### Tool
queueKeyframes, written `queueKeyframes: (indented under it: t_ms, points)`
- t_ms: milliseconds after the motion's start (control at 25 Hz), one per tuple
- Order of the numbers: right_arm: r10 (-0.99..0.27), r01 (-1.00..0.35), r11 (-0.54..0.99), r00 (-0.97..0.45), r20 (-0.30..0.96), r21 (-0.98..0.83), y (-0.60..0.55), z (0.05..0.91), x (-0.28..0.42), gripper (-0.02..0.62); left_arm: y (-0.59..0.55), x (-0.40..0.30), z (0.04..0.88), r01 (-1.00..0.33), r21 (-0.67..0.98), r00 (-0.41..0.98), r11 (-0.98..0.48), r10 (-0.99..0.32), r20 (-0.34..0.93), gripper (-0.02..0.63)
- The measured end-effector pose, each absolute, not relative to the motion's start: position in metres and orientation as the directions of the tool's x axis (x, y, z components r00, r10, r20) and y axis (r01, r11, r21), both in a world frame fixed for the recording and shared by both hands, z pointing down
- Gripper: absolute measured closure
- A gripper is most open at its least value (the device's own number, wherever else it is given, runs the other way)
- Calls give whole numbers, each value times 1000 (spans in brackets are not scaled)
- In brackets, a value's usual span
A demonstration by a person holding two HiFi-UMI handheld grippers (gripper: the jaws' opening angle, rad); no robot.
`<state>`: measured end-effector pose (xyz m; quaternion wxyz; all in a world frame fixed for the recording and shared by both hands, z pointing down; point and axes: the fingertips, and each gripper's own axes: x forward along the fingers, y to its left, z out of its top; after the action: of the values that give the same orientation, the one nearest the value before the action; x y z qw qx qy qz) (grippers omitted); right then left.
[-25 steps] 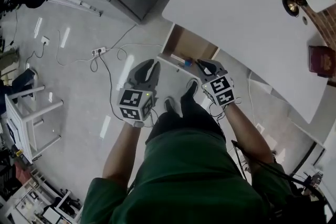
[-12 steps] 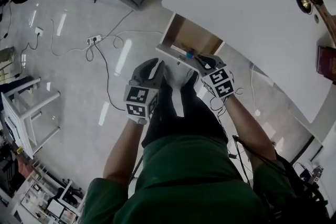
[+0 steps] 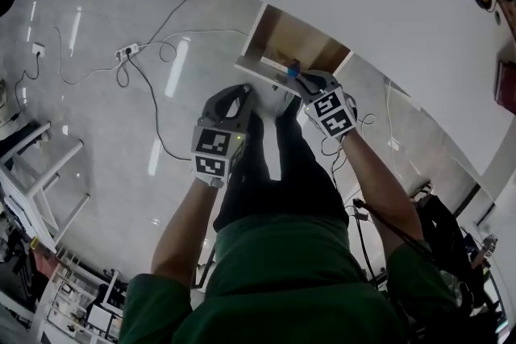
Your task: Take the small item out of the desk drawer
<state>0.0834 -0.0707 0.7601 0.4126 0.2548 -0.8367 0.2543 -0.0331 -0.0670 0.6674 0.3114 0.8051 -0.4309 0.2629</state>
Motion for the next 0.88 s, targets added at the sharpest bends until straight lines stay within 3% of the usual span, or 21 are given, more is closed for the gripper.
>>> queueKeyframes:
  t_ms: [880]
  points:
    - [91,-462,825,-458,884,-324,-79,885,58,499,-63,-65,736,-878,340,473,-337,-499,727,540]
